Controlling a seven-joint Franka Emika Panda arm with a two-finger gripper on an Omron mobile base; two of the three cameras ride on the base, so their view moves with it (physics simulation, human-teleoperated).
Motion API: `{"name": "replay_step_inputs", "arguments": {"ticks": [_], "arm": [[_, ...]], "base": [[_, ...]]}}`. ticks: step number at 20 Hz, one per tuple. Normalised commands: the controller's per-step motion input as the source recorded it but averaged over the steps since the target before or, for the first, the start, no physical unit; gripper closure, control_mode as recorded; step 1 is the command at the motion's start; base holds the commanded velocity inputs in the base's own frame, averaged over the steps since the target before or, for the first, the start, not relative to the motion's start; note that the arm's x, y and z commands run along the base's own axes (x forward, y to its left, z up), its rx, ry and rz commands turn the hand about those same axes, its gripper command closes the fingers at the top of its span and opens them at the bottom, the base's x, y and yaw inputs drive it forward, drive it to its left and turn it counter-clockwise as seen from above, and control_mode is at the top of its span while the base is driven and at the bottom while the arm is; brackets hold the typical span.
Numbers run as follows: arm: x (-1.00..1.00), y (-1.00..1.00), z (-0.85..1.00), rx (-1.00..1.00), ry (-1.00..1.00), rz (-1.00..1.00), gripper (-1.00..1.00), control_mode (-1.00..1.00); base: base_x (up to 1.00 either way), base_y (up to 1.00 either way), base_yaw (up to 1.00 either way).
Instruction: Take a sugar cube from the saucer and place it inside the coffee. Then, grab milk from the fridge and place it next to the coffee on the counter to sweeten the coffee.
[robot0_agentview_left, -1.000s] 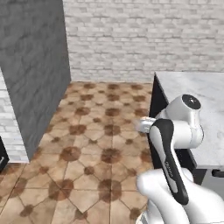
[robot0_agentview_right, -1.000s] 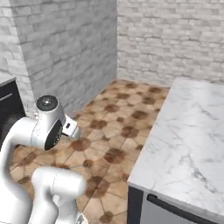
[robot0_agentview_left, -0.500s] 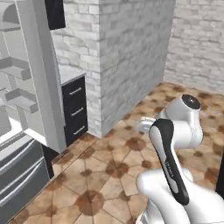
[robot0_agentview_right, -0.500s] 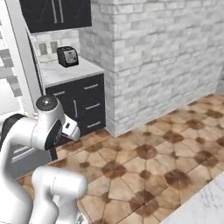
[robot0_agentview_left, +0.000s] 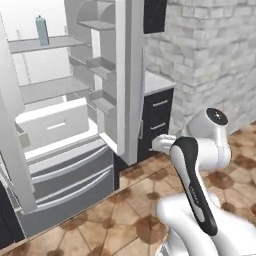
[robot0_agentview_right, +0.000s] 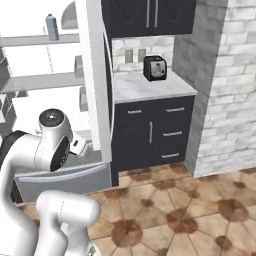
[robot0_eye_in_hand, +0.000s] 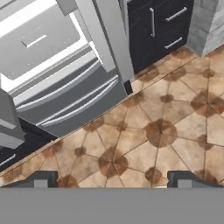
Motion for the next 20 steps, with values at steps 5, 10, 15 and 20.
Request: {"name": "replay_step_inputs", "arguments": {"ticks": [5, 10, 15, 20], "arm": [[0.00, 0.00, 0.00, 0.00, 0.00, 0.00, -1.00, 1.00], [0.00, 0.00, 0.00, 0.00, 0.00, 0.00, -1.00, 1.00], [0.00, 0.00, 0.00, 0.00, 0.00, 0.00, -1.00, 1.00], [0.00, 0.00, 0.00, 0.00, 0.00, 0.00, -1.00, 1.00]], "base": [[0.53, 0.87, 0.40], [0.42, 0.94, 0.26], [0.33, 0.19, 0.11], [0.19, -0.34, 0.00]]}}
